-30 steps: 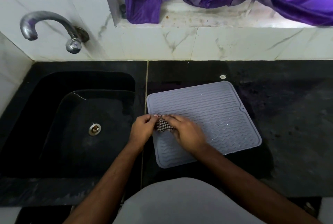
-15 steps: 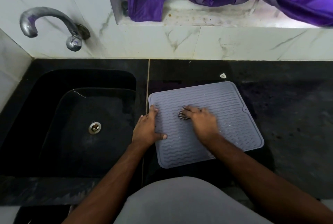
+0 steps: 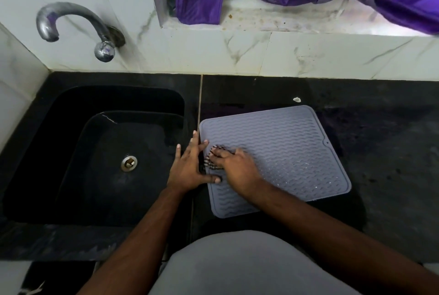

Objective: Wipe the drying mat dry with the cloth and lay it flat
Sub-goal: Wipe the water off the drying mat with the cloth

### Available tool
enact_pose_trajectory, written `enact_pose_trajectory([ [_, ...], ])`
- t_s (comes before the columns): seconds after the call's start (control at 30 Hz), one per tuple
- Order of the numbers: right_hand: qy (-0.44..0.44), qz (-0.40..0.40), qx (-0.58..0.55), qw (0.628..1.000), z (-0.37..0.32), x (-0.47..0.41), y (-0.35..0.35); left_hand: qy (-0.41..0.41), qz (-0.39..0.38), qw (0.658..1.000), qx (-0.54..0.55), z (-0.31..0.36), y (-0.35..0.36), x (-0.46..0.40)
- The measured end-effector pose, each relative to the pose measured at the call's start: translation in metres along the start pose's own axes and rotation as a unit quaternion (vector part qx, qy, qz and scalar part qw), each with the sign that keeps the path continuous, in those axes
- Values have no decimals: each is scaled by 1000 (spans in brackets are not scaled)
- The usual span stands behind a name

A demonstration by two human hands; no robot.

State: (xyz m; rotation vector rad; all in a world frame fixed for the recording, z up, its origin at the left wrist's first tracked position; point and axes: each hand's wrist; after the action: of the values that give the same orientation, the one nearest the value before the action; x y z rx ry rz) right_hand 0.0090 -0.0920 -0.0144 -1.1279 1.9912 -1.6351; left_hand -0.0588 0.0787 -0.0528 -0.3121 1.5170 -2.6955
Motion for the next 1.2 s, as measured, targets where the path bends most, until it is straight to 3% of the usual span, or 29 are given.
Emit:
enact_pose_trajectory([
  [0.13,-31,-58,59,996,15,9,-26,17,-17,998,-61,-3,-1,-6],
  [0.2,9,-19,60,998,16,8,-36,11,-29,997,-66,-4,0,-5],
  [0.3,38,43,-55,997,5,5,-32,5,-47,994,-95,-2,0,-4],
  [0.43,-14,-32,-48,998,3,21,7,-15,-80,985,-152,12,-5,-7],
  [0.6,-46,-42,15,998,54,36,-10,-24,-121,963,-238,30,-5,-11],
  [0.77,-2,-59,47,997,117,45,-41,-16,-143,945,-293,40,-4,-14],
  [0.9,3,45,-57,997,92,44,-41,-14,-171,924,-341,56,-5,-21],
  [0.97,-20,54,-64,996,74,38,-24,-20,-182,913,-364,62,-6,-25],
  [1.03,-61,9,-16,998,65,34,2,-34,-191,906,-376,69,-5,-27],
  [1.2,-126,-6,31,991,93,49,11,-50,-199,891,-406,78,-2,-27],
])
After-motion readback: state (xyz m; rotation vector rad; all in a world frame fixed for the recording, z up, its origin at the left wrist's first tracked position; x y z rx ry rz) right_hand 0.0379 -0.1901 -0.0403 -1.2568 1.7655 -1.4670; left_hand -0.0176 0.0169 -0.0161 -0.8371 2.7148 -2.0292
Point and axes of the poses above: each hand's wrist, its own x-axis away from the middle knuckle, its own y-axis out of the palm, z = x × y, and after that the axes turned 7 degrees about -x, right-handed
